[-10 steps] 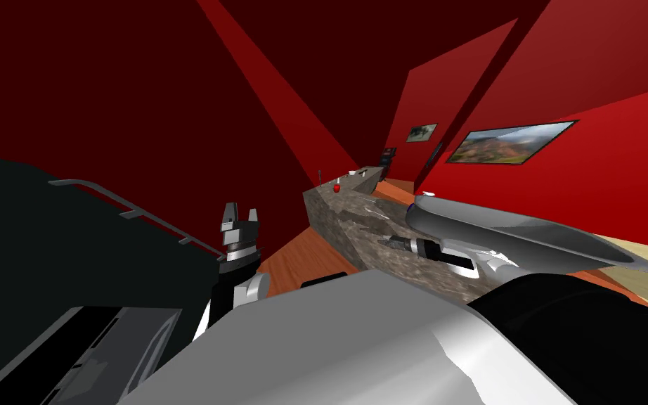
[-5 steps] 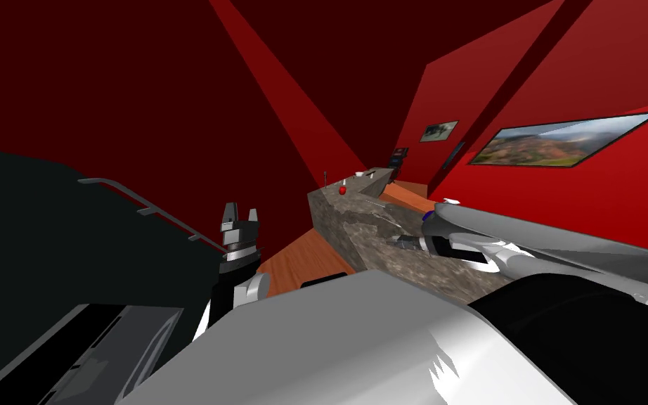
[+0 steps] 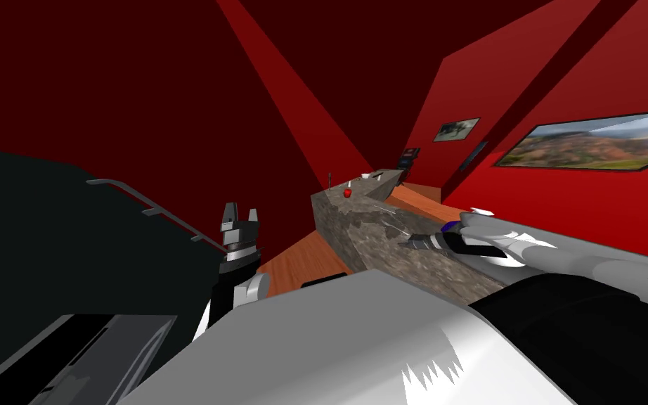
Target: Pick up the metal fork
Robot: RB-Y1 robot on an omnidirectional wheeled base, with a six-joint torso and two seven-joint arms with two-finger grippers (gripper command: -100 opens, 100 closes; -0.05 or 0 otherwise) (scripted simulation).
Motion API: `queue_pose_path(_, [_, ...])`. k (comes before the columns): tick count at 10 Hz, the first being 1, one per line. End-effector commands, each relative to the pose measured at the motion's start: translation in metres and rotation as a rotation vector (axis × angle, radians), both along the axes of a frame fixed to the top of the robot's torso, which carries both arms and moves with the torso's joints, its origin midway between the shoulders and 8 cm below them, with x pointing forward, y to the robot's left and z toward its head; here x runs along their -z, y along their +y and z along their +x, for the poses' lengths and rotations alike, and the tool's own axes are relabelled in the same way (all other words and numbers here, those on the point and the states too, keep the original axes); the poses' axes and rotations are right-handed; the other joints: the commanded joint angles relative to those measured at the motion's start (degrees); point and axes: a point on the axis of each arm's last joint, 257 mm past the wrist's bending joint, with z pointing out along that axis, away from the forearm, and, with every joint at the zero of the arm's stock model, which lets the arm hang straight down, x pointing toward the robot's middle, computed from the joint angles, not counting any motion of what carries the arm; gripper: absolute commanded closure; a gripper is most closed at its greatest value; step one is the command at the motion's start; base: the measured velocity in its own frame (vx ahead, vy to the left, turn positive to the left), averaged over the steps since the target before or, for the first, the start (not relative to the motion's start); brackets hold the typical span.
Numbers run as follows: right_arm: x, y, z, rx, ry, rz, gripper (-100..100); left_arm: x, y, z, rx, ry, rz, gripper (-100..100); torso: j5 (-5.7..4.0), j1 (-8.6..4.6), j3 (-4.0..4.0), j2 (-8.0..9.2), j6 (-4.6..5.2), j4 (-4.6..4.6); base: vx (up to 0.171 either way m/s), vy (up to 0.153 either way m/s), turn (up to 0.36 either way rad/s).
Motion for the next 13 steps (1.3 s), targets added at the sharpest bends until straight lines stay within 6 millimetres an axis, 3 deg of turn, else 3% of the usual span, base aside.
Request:
queue_pose_path(1, [-0.003, -0.023, -0.010, -0.006, 0.037, -0.068, -100, 0.000, 0.000, 0.000, 0.000, 0.000, 0.000, 0, 0.00, 0.00, 0.00, 0.00, 0.00, 0.00, 0.234, -0.036, 0.111])
queue_pose_path(2, [-0.003, -0.023, -0.010, -0.006, 0.037, -0.068, -100, 0.000, 0.000, 0.000, 0.000, 0.000, 0.000, 0, 0.08, 0.00, -0.15, -0.26, -0.15, -0.05, 0.144, -0.039, 0.060])
queue_pose_path(6, [-0.001, -0.057, -0.037, -0.005, 0.129, -0.156, -100, 0.000, 0.000, 0.000, 0.000, 0.000, 0.000, 0, 0.53, 0.01, -0.31, -0.54, -0.48, -0.06, 0.161, -0.047, 0.087])
queue_pose_path(9, [0.012, -0.064, -0.064, -0.006, 0.198, -0.173, -100, 0.000, 0.000, 0.000, 0.000, 0.000, 0.000, 0, 0.59, 0.01, -0.47, -0.78, -0.58, -0.12, 0.173, -0.025, 0.049])
queue_pose_path(10, [0.010, -0.062, -0.056, -0.006, 0.181, -0.171, -100, 0.000, 0.000, 0.000, 0.000, 0.000, 0.000, 0, 0.58, -0.01, -0.42, -0.70, -0.57, -0.10, 0.063, -0.015, 0.011])
queue_pose_path(11, [0.011, -0.063, -0.057, -0.006, 0.184, -0.171, 0, 0.000, 0.000, 0.000, 0.000, 0.000, 0.000, 0, 0.60, 0.05, -0.28, -0.45, -0.56, -0.05, 0.013, -0.003, 0.002])
queue_pose_path(12, [0.019, -0.060, -0.057, 0.004, 0.169, -0.167, -100, 0.000, 0.000, 0.000, 0.000, 0.000, 0.000, 0, 0.61, 0.10, -0.15, -0.24, -0.55, 0.00, -0.031, -0.011, 0.033])
queue_pose_path(13, [0.023, -0.059, -0.056, 0.009, 0.162, -0.165, -100, 0.000, 0.000, 0.000, 0.000, 0.000, 0.000, 0, 0.60, 0.08, -0.04, -0.04, -0.54, 0.05, -0.063, -0.010, 0.034])
